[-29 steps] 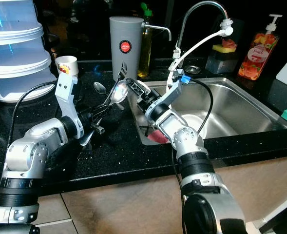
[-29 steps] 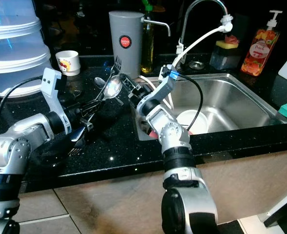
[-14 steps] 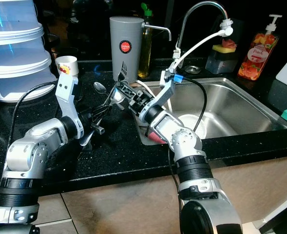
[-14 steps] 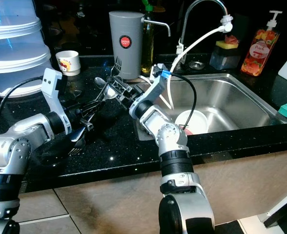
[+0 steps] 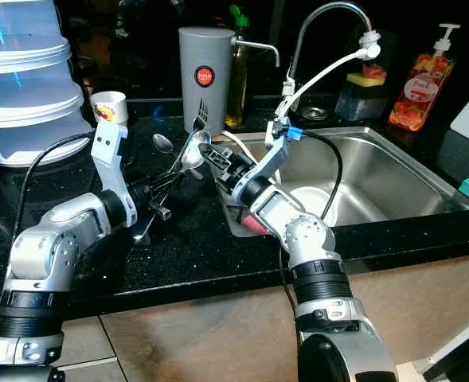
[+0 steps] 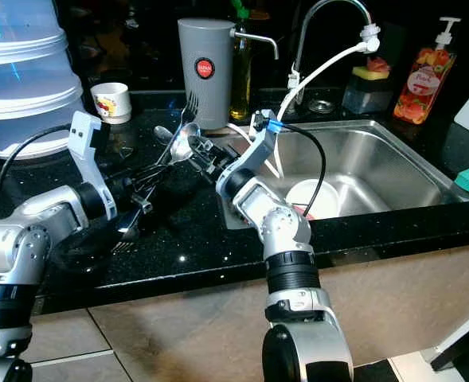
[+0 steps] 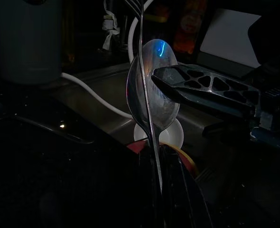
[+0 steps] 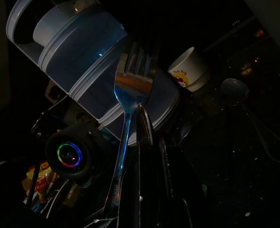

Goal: Kitchen organization

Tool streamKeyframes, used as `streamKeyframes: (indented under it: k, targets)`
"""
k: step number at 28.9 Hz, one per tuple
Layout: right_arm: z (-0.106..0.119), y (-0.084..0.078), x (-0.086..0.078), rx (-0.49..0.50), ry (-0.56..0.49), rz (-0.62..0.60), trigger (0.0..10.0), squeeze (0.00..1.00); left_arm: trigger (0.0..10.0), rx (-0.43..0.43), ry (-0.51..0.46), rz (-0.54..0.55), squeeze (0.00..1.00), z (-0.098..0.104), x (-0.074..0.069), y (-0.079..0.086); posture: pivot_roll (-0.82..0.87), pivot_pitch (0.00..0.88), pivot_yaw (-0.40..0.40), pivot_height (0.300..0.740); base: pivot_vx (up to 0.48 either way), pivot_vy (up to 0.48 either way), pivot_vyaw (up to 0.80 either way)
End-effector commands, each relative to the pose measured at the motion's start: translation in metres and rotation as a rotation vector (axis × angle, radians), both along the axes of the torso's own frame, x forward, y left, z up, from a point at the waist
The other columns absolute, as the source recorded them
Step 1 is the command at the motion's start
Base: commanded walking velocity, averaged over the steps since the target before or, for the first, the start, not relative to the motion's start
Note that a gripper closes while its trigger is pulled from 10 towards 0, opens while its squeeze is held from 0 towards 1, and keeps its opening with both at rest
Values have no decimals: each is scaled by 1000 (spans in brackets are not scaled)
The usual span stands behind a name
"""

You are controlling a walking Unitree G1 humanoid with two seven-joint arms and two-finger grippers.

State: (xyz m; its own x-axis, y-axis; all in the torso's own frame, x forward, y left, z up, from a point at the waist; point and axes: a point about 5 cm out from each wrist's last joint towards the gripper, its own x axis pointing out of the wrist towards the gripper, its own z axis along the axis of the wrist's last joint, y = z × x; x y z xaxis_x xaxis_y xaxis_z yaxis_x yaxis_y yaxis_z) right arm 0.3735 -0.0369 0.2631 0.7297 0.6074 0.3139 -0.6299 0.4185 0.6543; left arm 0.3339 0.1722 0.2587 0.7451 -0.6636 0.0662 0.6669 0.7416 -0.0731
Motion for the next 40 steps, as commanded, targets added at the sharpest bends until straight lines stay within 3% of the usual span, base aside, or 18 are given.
streamKeyframes:
  k: [1, 2, 3, 4, 7, 10, 11, 17, 18, 20, 22, 27, 30, 31, 32, 33, 35, 40]
  targets:
    - [1, 6, -4, 10, -1, 28, 0, 0, 0, 19, -6, 7, 0, 1, 1, 1, 75, 39, -14, 740, 0, 0, 0]
    - [1, 6, -3, 11, 1, 21, 0, 0, 0, 29, -7, 21, 0, 0, 1, 2, 75, 39, -15, 740, 0, 0, 0]
    - [1, 6, -3, 12, 2, 17, 0, 0, 3961, 37, -8, 32, 180, 0, 2, 3, 75, 39, -15, 740, 0, 0, 0]
    - [1, 5, -3, 13, 5, 10, 0, 0, 10000, 37, -2, 49, 1000, -1, 3, 4, 75, 39, -15, 740, 0, 0, 0]
    - [1, 5, -2, 15, 12, -2, 0, 0, 10000, 46, 3, 77, 1000, -2, 6, 7, 75, 39, -15, 740, 0, 0, 0]
    - [-2, 2, 2, 21, 32, -46, 0, 0, 10000, 109, 7, 225, 1000, -5, 15, 20, 76, 37, -17, 740, 0, 0, 0]
    - [-4, 0, 4, 23, 43, -70, 0, 0, 10000, 132, 8, 281, 0, -6, 18, 25, 75, 35, -18, 740, 0, 0, 0]
    - [-9, -8, 9, 24, 67, -132, 0, 0, 10000, 144, 14, 369, 0, -8, 22, 35, 76, 34, -19, 740, 0, 0, 0]
    - [-12, -23, 16, 35, 90, -234, 0, 0, 10000, 150, 15, 373, 0, -9, 22, 36, 76, 29, -20, 740, 0, 0, 0]
    - [-12, -23, 16, 35, 90, -234, 0, 0, 10000, 150, 15, 373, 0, -9, 22, 36, 76, 29, -20, 740, 0, 0, 0]
    - [-14, -45, 25, 47, 103, -359, 0, 0, 10000, 154, 20, 356, 0, -11, 20, 34, 76, 27, -20, 740, 0, 0, 0]
    - [-14, -66, 30, 57, 106, -456, 0, 0, 10000, 148, 21, 338, 0, -12, 20, 32, 76, 23, -19, 740, 0, 0, 0]
    - [-12, -115, 37, 61, 103, -669, 0, 0, 10000, 105, -14, 298, 0, -6, 20, 27, 76, 23, -19, 740, 0, 0, 0]
    - [-12, -115, 37, 61, 103, -669, 0, 0, 10000, 105, -14, 298, 0, -6, 20, 27, 76, 23, -19, 740, 0, 0, 0]
    - [-13, -132, 37, 55, 108, -740, 0, 0, 10000, 97, -24, 283, 0, -4, 19, 25, 74, 20, -19, 740, 0, 0, 0]
    - [-13, -132, 37, 55, 108, -740, 0, 0, 10000, 97, -24, 283, 0, -4, 19, 25, 74, 20, -19, 740, 0, 0, 0]
    - [-16, -155, 36, 34, 107, -842, 0, 0, 10000, 104, -27, 277, 0, -4, 19, 24, 75, 21, -18, 740, 0, 0, 0]
    - [-18, -168, 34, 45, 110, -895, 0, 0, 10000, 109, -25, 283, 0, -4, 19, 24, 75, 27, -17, 740, 0, 0, 0]
